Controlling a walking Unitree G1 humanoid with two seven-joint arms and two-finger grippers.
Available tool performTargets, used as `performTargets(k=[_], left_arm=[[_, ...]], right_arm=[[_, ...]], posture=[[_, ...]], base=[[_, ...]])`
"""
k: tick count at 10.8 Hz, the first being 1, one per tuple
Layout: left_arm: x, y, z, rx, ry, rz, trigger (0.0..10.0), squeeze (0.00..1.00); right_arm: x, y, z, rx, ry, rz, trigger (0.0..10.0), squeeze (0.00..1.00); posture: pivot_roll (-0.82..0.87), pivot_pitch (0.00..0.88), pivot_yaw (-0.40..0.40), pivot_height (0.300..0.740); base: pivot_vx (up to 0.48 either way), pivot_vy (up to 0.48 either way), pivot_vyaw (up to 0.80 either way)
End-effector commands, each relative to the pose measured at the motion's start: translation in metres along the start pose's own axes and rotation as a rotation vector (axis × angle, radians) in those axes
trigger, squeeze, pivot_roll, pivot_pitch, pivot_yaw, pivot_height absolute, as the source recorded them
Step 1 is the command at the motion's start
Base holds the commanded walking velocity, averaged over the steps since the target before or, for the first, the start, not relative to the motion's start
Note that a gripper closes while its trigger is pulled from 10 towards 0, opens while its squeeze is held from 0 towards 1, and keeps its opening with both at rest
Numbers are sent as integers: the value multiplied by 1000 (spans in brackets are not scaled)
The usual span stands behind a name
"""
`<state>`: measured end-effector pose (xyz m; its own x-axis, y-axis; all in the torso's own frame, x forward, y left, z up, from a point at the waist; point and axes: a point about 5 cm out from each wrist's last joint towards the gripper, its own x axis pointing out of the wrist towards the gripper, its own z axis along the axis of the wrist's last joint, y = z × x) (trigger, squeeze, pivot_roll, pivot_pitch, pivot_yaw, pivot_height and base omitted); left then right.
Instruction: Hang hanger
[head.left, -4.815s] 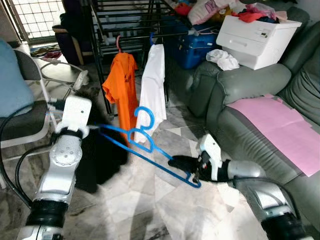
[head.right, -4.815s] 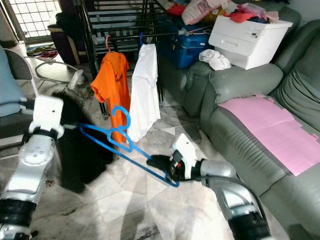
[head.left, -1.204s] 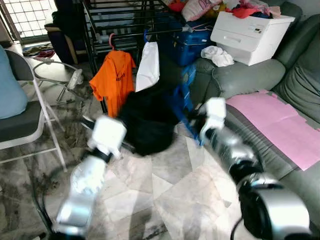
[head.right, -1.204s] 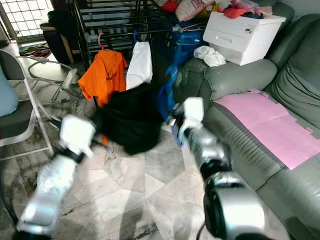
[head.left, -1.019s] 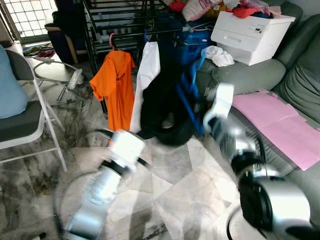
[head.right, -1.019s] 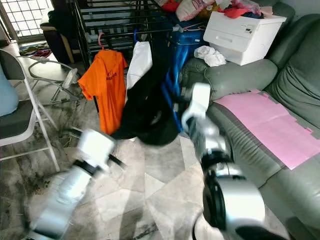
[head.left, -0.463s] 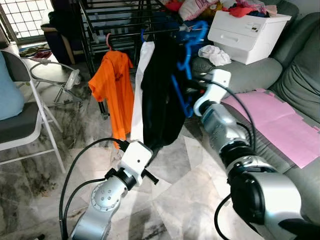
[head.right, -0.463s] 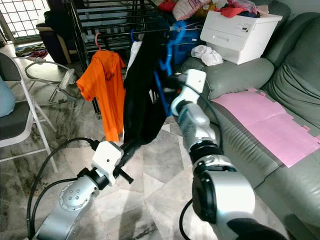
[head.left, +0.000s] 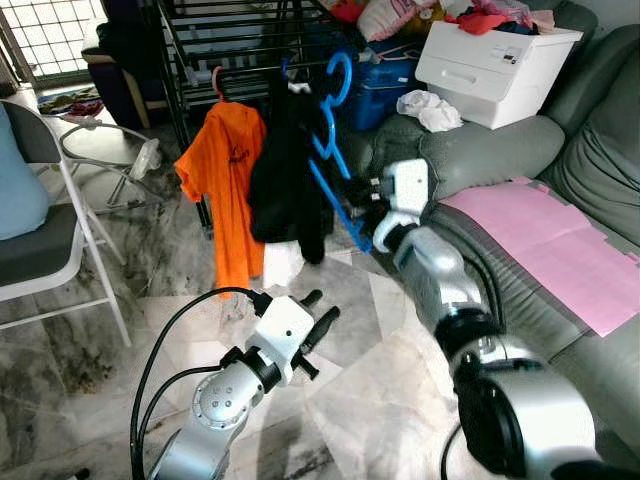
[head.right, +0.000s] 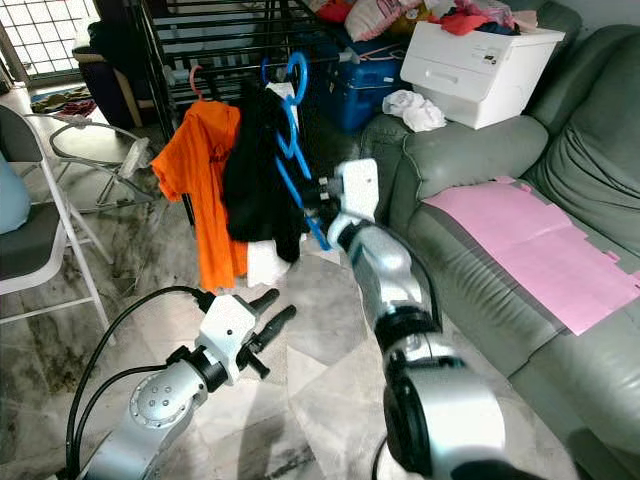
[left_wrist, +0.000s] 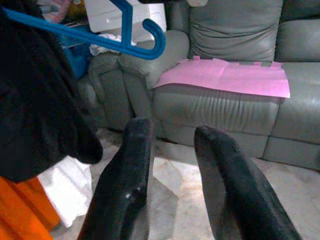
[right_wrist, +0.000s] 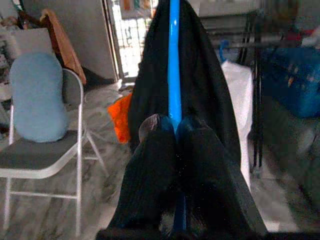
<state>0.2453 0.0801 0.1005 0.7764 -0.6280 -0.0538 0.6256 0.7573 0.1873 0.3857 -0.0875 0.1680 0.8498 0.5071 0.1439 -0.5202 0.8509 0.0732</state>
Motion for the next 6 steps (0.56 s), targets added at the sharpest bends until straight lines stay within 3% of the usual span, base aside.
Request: performTargets(k=[1,3,4,6], left_arm=[[-2,0,-1,-4,10,3,10000,1000],[-10,14,3,20,-13,67,10000,1000],[-17,33,11,66,-38,138,10000,1000],[-23,55,27,156,-79,184,10000,1000]], right_arm=[[1,2,20,-108,-98,59,10000,0],[-12,3,10,-138,-100,134,10000,0],[-28,1,2,-169,-116,203,10000,0],[-41,1,-6,-145,-90,296,10000,0]], posture=[[41,7,-43,740],[45,9,-46,740],[48,12,-48,740],[48,17,-45,740]], base=[[0,0,0],[0,0,0],[0,0,0],[0,0,0]])
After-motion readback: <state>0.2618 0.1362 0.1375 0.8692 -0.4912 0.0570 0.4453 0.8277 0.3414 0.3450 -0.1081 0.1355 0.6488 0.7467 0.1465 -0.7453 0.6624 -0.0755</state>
